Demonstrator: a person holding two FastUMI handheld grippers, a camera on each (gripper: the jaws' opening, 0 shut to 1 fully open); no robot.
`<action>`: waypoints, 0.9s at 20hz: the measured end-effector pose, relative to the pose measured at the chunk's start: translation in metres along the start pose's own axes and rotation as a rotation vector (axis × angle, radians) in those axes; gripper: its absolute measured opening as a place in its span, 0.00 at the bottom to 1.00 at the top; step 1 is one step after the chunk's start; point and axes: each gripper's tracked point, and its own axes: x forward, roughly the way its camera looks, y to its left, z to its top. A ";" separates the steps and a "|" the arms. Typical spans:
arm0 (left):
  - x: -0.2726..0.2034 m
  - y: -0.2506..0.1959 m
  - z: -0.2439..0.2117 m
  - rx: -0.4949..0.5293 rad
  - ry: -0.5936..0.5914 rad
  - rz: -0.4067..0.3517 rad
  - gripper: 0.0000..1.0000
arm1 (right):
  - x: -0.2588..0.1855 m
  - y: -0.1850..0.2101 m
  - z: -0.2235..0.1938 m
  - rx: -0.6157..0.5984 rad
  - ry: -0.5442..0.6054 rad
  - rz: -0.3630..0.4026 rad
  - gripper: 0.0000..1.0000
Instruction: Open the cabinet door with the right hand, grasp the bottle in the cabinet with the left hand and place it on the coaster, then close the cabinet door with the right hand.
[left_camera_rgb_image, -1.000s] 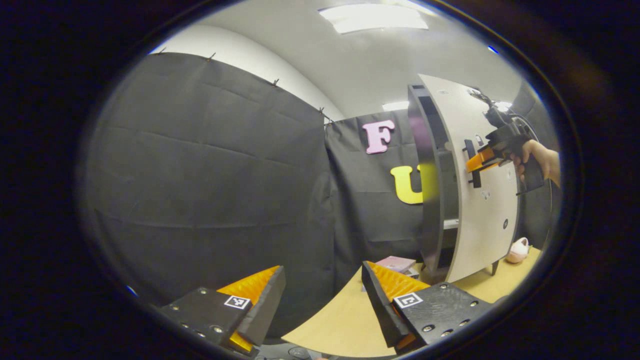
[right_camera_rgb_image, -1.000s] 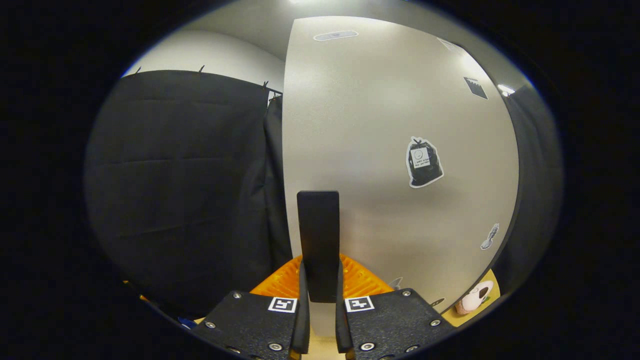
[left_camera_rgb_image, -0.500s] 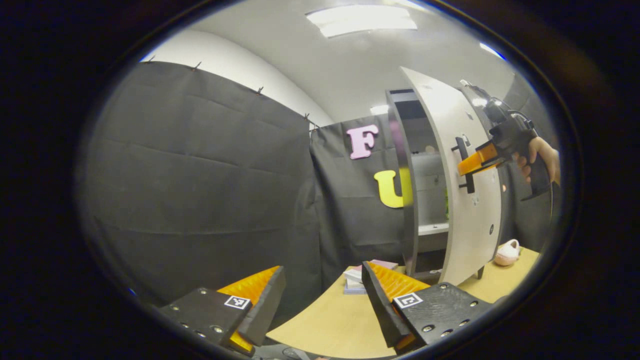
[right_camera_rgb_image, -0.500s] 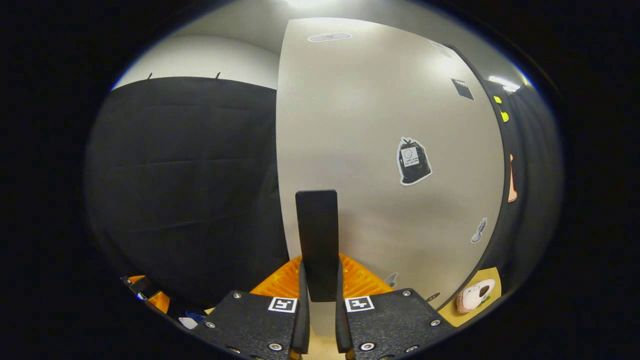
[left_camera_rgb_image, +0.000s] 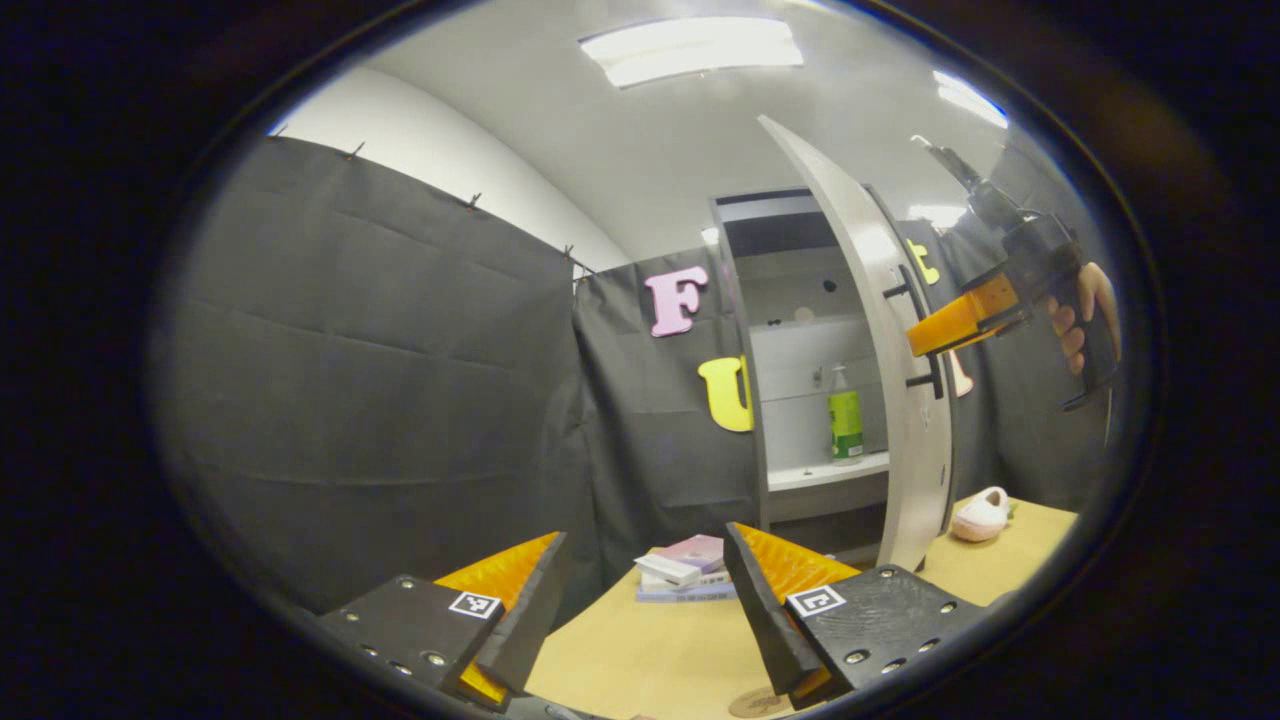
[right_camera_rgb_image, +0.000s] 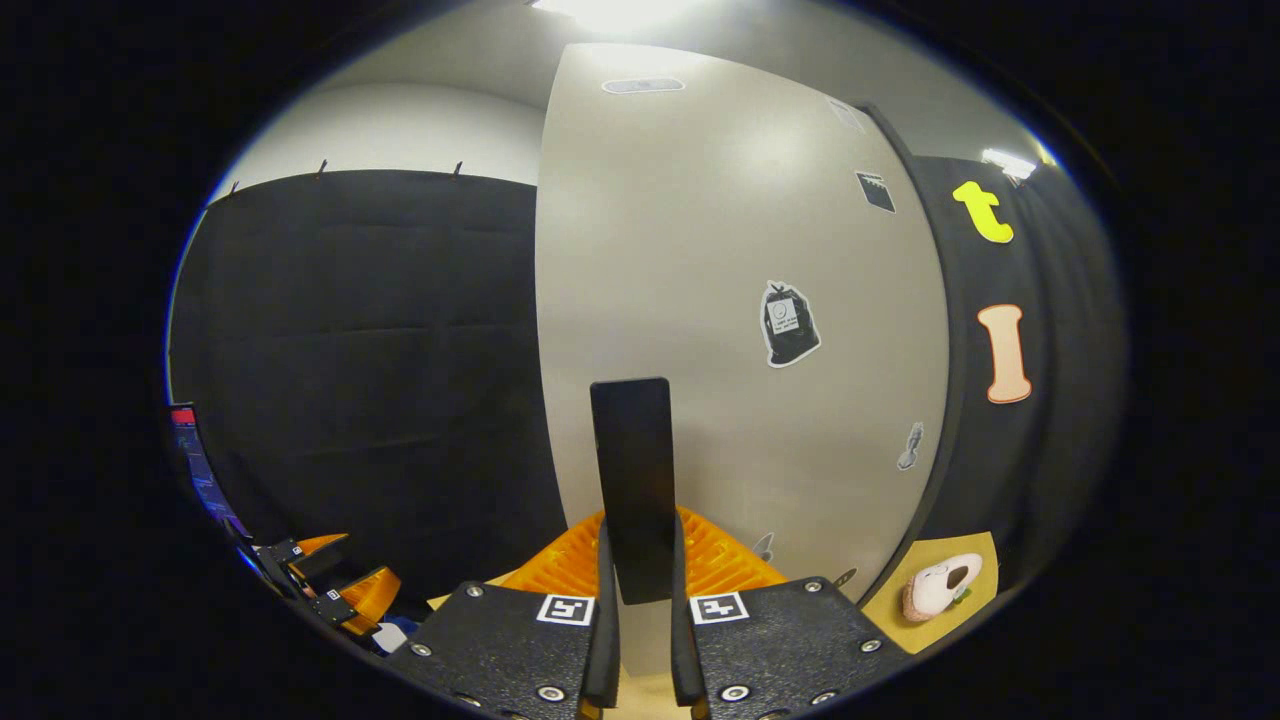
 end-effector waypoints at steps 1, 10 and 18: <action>0.001 -0.009 0.002 -0.007 -0.002 -0.012 0.88 | -0.001 -0.001 0.000 -0.003 0.000 -0.003 0.20; 0.005 -0.077 0.009 -0.027 -0.016 -0.121 0.91 | -0.023 -0.016 0.000 -0.004 -0.019 -0.069 0.20; -0.002 -0.130 0.022 -0.046 -0.030 -0.208 0.88 | -0.042 -0.033 0.000 0.012 -0.036 -0.168 0.17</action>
